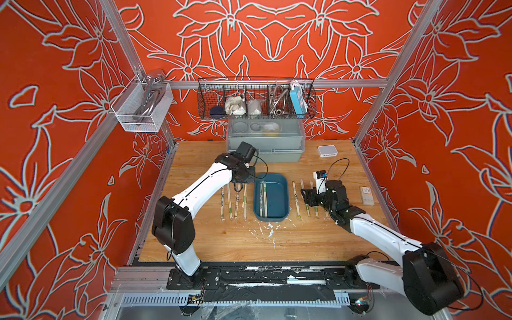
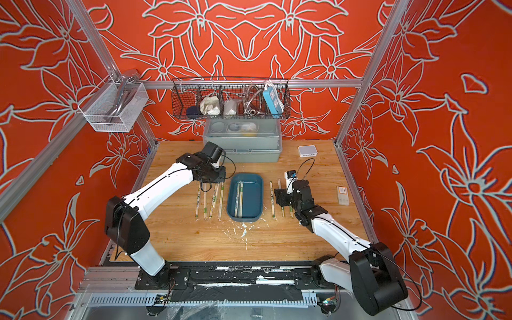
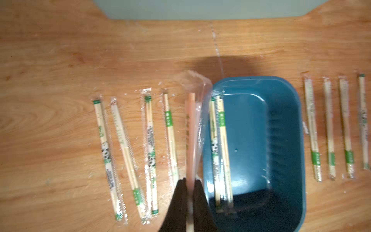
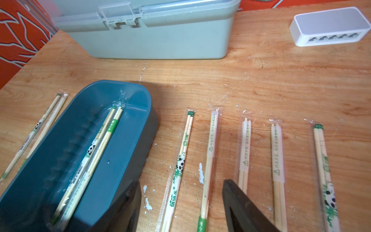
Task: Take the paired disposable chopsticks out of the storage box
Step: Pick up the paired disposable chopsticks from the storage box, then place the paired disposable chopsticks at the center of the board.
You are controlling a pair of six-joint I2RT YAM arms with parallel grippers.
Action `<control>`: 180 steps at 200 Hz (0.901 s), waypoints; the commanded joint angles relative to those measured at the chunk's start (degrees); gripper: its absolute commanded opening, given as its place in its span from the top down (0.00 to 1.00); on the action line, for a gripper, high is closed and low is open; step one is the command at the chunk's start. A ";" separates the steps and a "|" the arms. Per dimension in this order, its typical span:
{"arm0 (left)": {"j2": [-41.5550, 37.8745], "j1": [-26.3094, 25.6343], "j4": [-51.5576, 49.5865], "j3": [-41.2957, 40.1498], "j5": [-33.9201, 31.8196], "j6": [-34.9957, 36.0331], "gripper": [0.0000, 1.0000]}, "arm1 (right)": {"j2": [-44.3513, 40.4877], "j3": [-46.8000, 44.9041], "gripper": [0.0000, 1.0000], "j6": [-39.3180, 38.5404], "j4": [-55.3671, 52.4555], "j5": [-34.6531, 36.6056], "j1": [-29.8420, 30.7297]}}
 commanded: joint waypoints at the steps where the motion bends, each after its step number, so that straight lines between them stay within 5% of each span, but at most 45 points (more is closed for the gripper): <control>1: -2.09 5.01 1.00 -4.02 0.53 3.22 0.93 | -0.56 -1.71 0.26 -1.34 3.81 -3.19 1.15; 85: 2.44 18.71 9.72 -12.49 -1.76 9.52 0.93 | 1.06 -1.02 0.22 -2.46 4.39 -2.09 3.62; 180: 10.19 19.61 13.83 -14.35 -3.53 13.42 0.92 | 1.97 -0.12 0.22 -2.19 3.25 -1.87 3.81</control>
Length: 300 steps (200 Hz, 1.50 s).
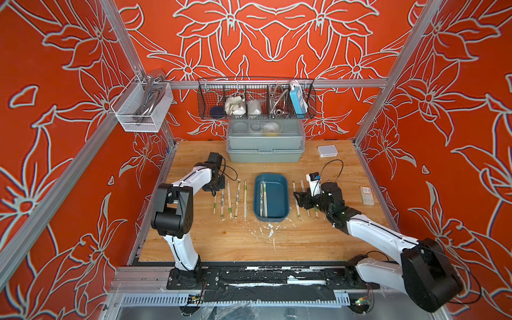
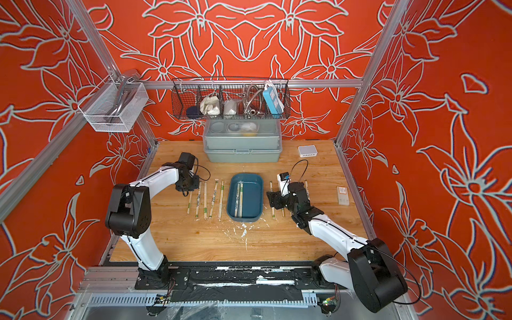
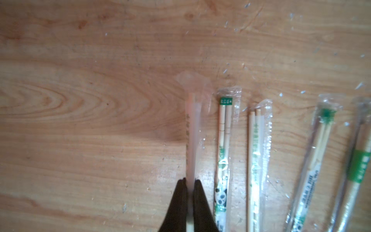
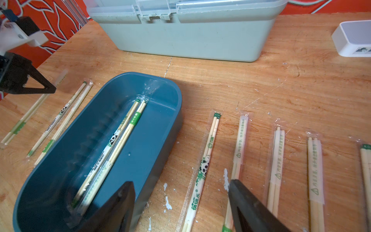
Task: Take the paired disposable chopsticks out of the storage box
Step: Place the paired disposable chopsticks at the center of the board.
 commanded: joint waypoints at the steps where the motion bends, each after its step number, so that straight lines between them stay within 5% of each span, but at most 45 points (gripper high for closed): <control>1: 1.49 0.39 1.04 -0.17 -0.82 1.54 0.92 | 0.70 0.97 0.22 -0.42 -0.30 0.07 0.36; 119: 4.99 0.45 2.42 -0.61 -2.82 0.77 0.85 | 1.25 1.41 0.22 -0.17 -0.66 -0.20 0.45; 203: 2.55 0.45 2.23 -1.72 -3.13 0.98 0.66 | 2.21 2.05 0.22 -0.06 -1.18 -0.09 0.41; 300: -24.87 -1.32 15.11 -15.56 5.63 -7.39 0.43 | -2.44 0.82 0.23 -1.65 -2.45 4.55 2.75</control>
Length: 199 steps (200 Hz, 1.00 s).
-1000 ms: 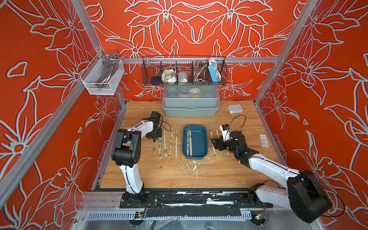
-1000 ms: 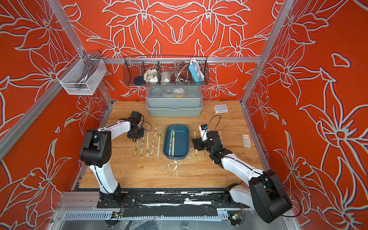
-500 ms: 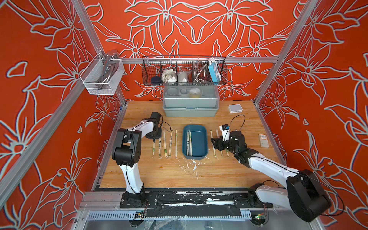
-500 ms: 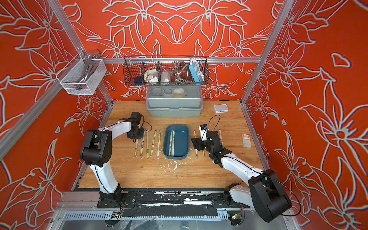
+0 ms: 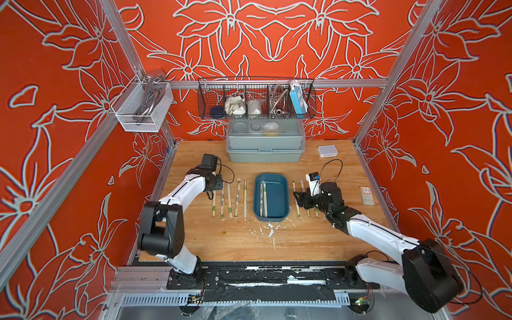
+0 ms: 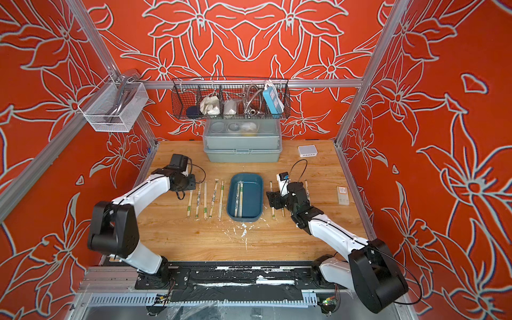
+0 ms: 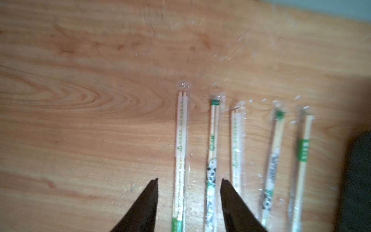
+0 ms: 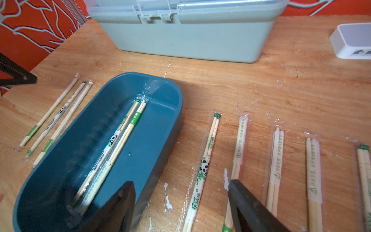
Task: Take the paired disposable chopsticks out of the storage box
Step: Place the paired disposable chopsticks at the center of the board, then pick up the paired disposable chopsticks from the storage box.
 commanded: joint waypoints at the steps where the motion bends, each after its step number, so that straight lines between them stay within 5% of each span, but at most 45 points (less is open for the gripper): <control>1: -6.95 -1.30 7.68 -6.03 4.12 -3.22 0.43 | -1.41 0.59 0.23 -1.30 -1.83 2.85 1.33; 23: -15.27 -3.71 18.54 -16.23 8.59 -2.69 0.28 | -1.00 4.19 0.23 0.97 -7.25 3.88 1.95; 77: -33.00 -5.20 36.78 -37.19 20.99 1.84 0.19 | 8.69 23.01 0.32 4.75 -28.59 4.25 7.68; 168: -42.19 -6.95 38.93 -44.48 25.35 0.87 0.11 | 30.81 48.51 0.47 8.78 -48.21 7.33 15.70; 199: -48.65 -7.71 36.67 -46.14 21.30 2.23 0.01 | 37.27 52.72 0.47 10.58 -49.41 6.06 15.82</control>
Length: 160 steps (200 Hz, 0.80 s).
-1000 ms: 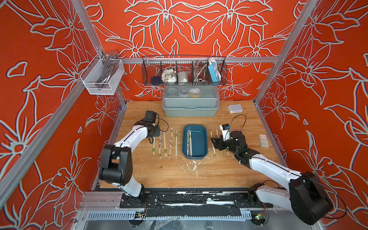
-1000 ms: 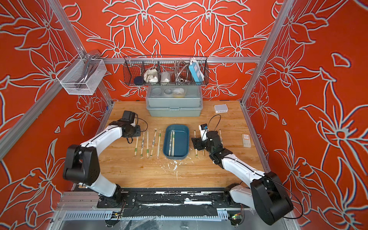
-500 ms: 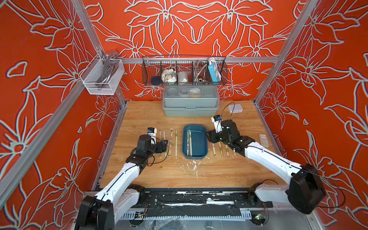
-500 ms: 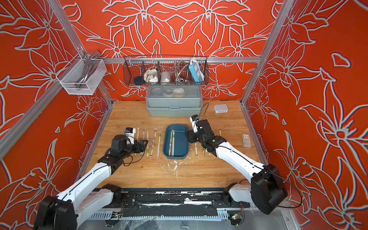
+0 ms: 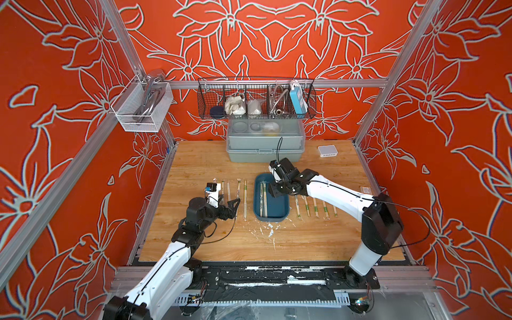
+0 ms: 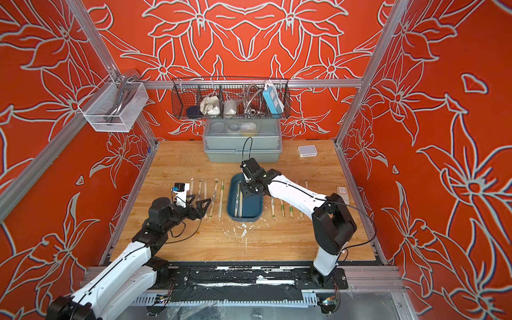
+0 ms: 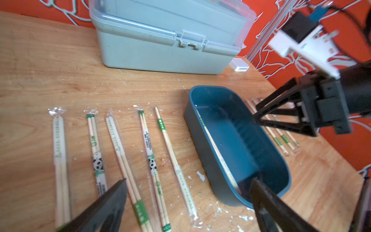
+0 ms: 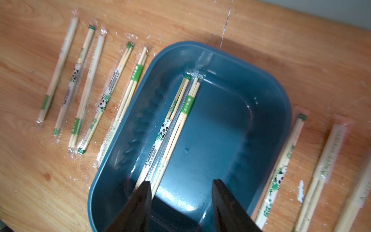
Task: Take the paired disposable chopsticks out of the storage box
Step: Pick up the paired disposable chopsticks from the storage box.
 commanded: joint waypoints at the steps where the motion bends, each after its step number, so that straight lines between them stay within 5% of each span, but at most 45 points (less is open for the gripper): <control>1: -4.23 -0.38 -0.62 -0.98 -2.34 1.11 0.01 | 4.26 3.97 0.47 2.29 -4.34 0.74 0.09; 38: -7.44 -0.41 -0.99 -2.54 -5.49 0.97 0.00 | 10.93 9.82 0.47 4.80 -7.34 -0.10 0.13; 160: -0.77 -0.45 -0.13 -0.37 -4.65 0.66 0.00 | 23.22 19.09 0.49 6.44 -11.68 3.14 0.06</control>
